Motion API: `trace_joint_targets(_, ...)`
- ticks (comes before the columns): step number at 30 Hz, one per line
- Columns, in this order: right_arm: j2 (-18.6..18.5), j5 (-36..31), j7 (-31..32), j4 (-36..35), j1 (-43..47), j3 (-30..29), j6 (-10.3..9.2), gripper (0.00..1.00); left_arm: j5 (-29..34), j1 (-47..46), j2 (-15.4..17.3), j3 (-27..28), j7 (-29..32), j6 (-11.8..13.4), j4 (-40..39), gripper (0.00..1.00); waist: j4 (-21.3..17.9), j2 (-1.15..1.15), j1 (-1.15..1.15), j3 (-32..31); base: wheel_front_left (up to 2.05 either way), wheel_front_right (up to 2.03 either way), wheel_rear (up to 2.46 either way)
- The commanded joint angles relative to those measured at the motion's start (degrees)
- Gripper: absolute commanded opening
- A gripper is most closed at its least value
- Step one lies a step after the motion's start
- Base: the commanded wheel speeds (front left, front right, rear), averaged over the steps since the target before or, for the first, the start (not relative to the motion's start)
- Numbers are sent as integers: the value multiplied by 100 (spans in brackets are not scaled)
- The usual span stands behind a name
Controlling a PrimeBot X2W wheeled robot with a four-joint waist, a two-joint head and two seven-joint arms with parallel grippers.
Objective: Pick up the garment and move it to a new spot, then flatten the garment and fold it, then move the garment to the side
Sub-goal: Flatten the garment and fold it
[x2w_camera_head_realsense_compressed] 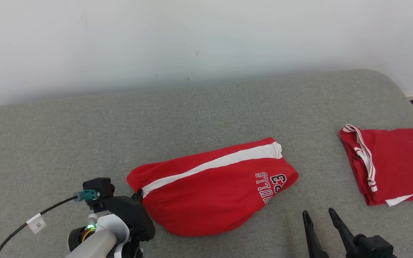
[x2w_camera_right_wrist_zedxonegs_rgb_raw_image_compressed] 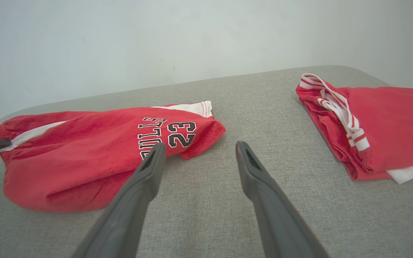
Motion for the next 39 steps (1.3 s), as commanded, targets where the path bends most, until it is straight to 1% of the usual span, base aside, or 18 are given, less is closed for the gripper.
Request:
trace_joint_targets(1,-32,11,-8,-22,12,-7,-13,100,11,-61,-6,-1,-35,21,104,0,-24,0,0,2,0,0,0)
trace_joint_targets(2,-34,7,-3,-27,15,-16,-13,100,55,-88,-13,-23,-53,27,167,1,-33,0,0,-2,0,0,0)
trace_joint_targets(3,-35,7,4,-33,16,-23,-13,100,50,-93,-36,-20,-47,23,226,98,-39,0,0,-8,0,0,0)
trace_joint_targets(4,-36,7,11,-39,19,-34,-13,100,73,-106,-38,-20,-80,25,281,100,-40,0,0,-17,0,0,0)
trace_joint_targets(6,-39,0,17,-50,34,-65,-13,100,131,-125,-36,-40,-172,-19,333,100,-27,0,0,-47,0,0,0)
trace_joint_targets(8,-39,-13,18,-69,55,-107,-13,100,120,-63,-47,0,-310,-126,307,100,5,0,0,-84,0,0,0)
trace_joint_targets(11,-43,-44,8,-118,69,-191,-13,100,156,125,24,113,-665,-250,202,100,68,0,0,-132,0,0,0)
trace_joint_targets(14,-37,-61,-18,-164,53,-297,-13,100,335,345,97,332,-926,-267,-4,100,141,0,0,-162,0,0,0)
trace_joint_targets(15,-34,-71,-23,-171,48,-339,-13,100,437,464,109,445,-953,-235,-111,100,174,0,0,-179,0,0,0)
trace_joint_targets(16,-32,-83,-29,-179,46,-380,-13,100,680,517,152,682,-966,-209,-301,100,211,0,0,-183,0,0,0)
trace_joint_targets(17,-27,-93,-37,-189,42,-417,-13,100,915,647,148,1045,-971,-171,-536,100,254,0,0,-187,0,0,0)
trace_joint_targets(18,-21,-100,-42,-192,35,-446,-13,100,1263,883,126,1340,-970,-144,-787,100,287,0,0,-191,0,0,0)
trace_joint_targets(21,-5,-113,-57,-185,53,-527,-13,100,2345,1663,-74,2206,-964,-115,-1637,100,389,0,0,-222,0,0,0)
trace_joint_targets(23,-2,-126,-58,-176,81,-561,-13,100,3042,2136,-193,2691,-965,-186,-2128,100,446,0,0,-248,0,0,0)
trace_joint_targets(25,3,-140,-70,-161,98,-608,-13,100,3635,2612,-371,3050,-965,-271,-2430,100,508,0,0,-284,0,0,0)
trace_joint_targets(28,14,-152,-76,-133,127,-641,-13,100,4314,3113,-572,3470,-966,-437,-2696,100,603,0,0,-342,0,0,0)
trace_joint_targets(33,24,-150,-87,-75,175,-707,-13,100,5022,3589,-824,3986,-966,-745,-2740,100,753,0,0,-445,0,0,0)
trace_joint_targets(39,32,-115,-123,102,243,-770,-13,100,5467,3877,-1089,4567,-967,-1120,-2685,100,882,0,0,-559,0,0,0)
